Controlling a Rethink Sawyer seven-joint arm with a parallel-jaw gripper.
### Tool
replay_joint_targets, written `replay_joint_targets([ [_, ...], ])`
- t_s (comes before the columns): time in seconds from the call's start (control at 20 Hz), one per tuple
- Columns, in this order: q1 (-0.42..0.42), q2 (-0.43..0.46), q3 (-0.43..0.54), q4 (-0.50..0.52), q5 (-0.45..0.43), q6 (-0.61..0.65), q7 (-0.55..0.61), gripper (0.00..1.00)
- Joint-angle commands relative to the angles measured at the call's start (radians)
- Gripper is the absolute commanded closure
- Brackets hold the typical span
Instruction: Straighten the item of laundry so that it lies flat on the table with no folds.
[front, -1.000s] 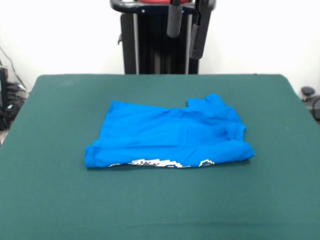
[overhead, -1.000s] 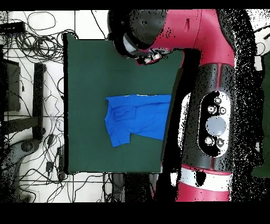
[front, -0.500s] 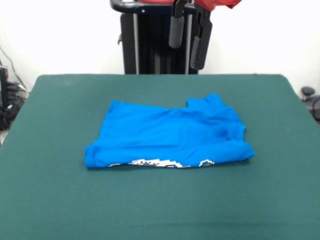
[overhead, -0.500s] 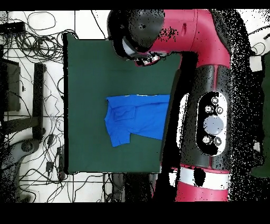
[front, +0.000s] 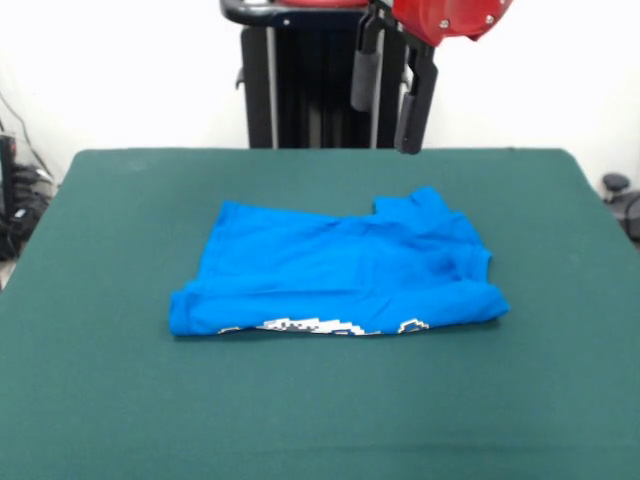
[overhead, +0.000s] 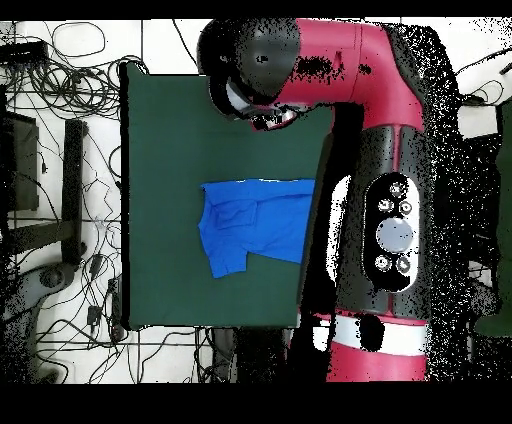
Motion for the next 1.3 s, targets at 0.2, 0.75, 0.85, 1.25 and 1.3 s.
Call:
replay_joint_targets([
  [0.2, 0.040, -0.012, 0.030, 0.250, 0.011, -0.102, -0.054, 0.00],
  [0.75, 0.060, -0.047, 0.001, 0.284, 0.033, -0.062, 0.044, 0.00],
  [0.85, 0.061, -0.061, 0.001, 0.296, 0.037, -0.058, 0.044, 0.00],
  [1.25, 0.062, -0.076, -0.004, 0.316, 0.044, -0.046, 0.052, 0.00],
  [1.3, 0.061, -0.077, -0.005, 0.318, 0.045, -0.049, 0.054, 0.00],
])
